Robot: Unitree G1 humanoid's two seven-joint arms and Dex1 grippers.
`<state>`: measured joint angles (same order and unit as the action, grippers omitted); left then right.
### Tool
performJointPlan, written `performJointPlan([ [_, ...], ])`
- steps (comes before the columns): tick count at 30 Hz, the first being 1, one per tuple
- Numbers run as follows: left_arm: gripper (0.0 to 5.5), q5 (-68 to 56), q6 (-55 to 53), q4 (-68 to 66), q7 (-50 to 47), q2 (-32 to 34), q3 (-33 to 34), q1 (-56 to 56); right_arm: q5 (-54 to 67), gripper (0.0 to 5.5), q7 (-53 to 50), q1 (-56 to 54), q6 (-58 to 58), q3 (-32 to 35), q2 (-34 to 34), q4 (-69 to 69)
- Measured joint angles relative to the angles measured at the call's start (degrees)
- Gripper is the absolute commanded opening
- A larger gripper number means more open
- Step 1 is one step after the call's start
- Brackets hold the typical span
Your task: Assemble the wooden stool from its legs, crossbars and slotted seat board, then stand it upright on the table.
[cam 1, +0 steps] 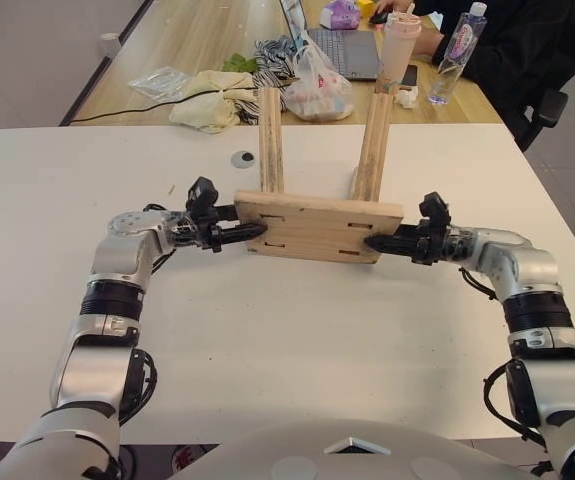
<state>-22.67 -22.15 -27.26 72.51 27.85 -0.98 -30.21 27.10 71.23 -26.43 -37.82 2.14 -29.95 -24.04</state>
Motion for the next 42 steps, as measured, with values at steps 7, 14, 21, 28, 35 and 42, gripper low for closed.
performJointPlan([
  [7,1.88,-20.0,-30.3,20.0,-11.2,1.2,11.9,3.9,17.9,2.24,-9.9,-1.1,-24.5,15.5,0.8,9.2],
  [14,1.52,-46.3,-50.6,24.9,-44.0,-7.0,30.4,-1.1,47.6,1.40,-41.1,-5.8,-32.0,30.4,10.5,10.4],
  [21,1.49,-60.5,-43.6,14.8,-78.2,-14.3,35.6,-11.4,65.9,1.31,-72.4,-8.8,-23.3,30.3,16.9,9.4],
  [28,1.66,-46.9,-20.8,-16.0,-95.8,-14.1,37.2,-28.3,67.4,1.79,-97.4,-22.0,-10.3,29.9,21.6,-1.2],
  [35,2.67,-35.7,-10.1,-22.1,-84.9,-11.5,36.3,-28.2,60.7,3.01,-92.1,-23.4,-6.7,29.4,21.9,-3.0],
  [42,2.60,-18.1,0.1,-10.3,-75.0,-8.3,26.7,-13.2,44.3,2.50,-75.8,-13.1,10.2,28.9,21.0,6.2],
])
